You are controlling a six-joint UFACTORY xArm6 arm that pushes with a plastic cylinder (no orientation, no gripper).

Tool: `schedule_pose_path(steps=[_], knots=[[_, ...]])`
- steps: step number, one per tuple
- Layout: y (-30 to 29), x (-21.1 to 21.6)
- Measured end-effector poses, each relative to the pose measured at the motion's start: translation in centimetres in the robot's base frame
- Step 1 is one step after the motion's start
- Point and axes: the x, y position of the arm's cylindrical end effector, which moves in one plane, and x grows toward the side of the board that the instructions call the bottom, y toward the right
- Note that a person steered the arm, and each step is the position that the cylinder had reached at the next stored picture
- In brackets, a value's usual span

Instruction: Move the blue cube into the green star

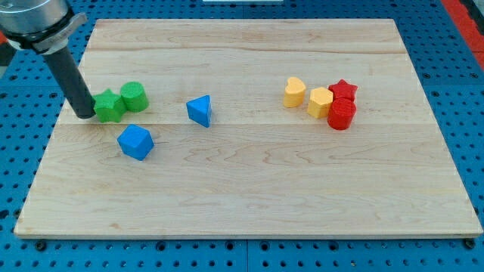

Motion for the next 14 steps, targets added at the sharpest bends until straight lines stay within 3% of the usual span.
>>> schedule_pose_path(steps=[1,2,3,5,7,9,10,11,12,14], knots=[[0.2,-0.1],[-5.9,7.7],[3.9,15.4],[2.7,9.8],[11.3,11.2],[0.3,2.8],[0.1,2.1],[0.1,6.0],[3.8,7.1],[1.9,1.3]])
